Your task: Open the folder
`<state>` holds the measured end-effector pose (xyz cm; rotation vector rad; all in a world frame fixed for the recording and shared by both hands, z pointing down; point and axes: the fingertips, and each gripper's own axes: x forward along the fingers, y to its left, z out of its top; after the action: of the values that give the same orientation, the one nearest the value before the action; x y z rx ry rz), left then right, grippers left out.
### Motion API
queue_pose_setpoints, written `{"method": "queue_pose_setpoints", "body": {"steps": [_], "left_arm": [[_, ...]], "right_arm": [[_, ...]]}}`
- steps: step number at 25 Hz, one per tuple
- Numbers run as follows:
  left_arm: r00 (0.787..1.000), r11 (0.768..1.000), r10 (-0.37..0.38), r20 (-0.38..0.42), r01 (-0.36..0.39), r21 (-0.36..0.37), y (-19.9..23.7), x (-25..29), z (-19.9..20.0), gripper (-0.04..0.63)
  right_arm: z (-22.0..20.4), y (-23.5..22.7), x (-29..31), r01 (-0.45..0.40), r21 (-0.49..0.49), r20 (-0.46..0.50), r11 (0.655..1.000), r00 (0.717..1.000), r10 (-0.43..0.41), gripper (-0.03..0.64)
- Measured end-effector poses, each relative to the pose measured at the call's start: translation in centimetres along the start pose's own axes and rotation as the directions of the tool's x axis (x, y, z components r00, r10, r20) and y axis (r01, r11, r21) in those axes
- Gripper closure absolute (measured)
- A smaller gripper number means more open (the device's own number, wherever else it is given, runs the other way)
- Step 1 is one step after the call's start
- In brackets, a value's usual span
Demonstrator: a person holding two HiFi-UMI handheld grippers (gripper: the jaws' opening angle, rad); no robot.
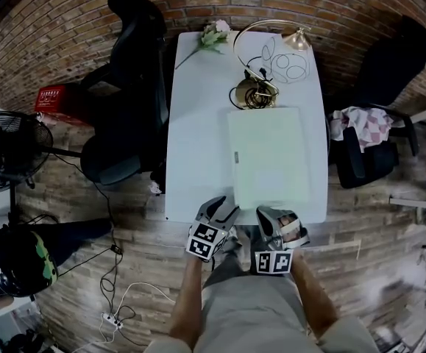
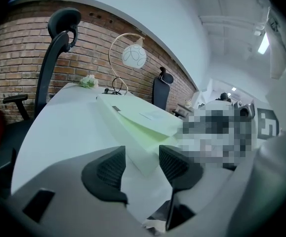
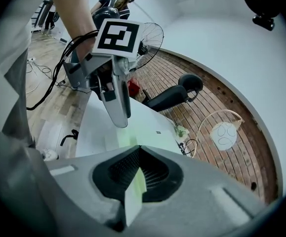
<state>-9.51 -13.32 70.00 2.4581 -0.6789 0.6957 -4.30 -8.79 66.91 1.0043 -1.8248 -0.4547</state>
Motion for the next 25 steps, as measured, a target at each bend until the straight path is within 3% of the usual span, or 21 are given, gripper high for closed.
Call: {"method": "queue_pose_setpoints", "body": {"steps": [7,15,19,22,25], "left_arm": [[1.000,1.000,-0.010,0.014,0.010,-0.001,-0.7,1.3,1.2,0.379],[0.999,0.999,-0.035,0.002,0.035,0.007,-1.8,1.9,1.5,0.367],[0.999,0.999,0.032,-0.036,-0.031,0.010,-0.8,2.3,0.7,0.364],[0.998,0.999,0.047,-0.051,-0.047,0.005,-0.4,2.4,0.5,0.364],[0.998,0.999,0.048,-0.051,-0.048,0.006,-0.4,2.4,0.5,0.364]], "right_arm": [[-0.1,0.8,0.4,-0.002,-0.047,0.004,0.999,1.000,0.002,0.604],[0.1,0.8,2.2,-0.024,-0.087,-0.017,0.996,1.000,0.023,0.508],[0.6,-0.3,2.3,-0.017,0.019,0.004,1.000,1.000,0.016,0.598],[1.2,-1.7,1.5,0.001,0.128,0.032,0.992,0.999,-0.005,0.604],[1.5,-3.2,0.5,0.034,0.174,0.047,0.984,0.998,-0.042,0.604]]}}
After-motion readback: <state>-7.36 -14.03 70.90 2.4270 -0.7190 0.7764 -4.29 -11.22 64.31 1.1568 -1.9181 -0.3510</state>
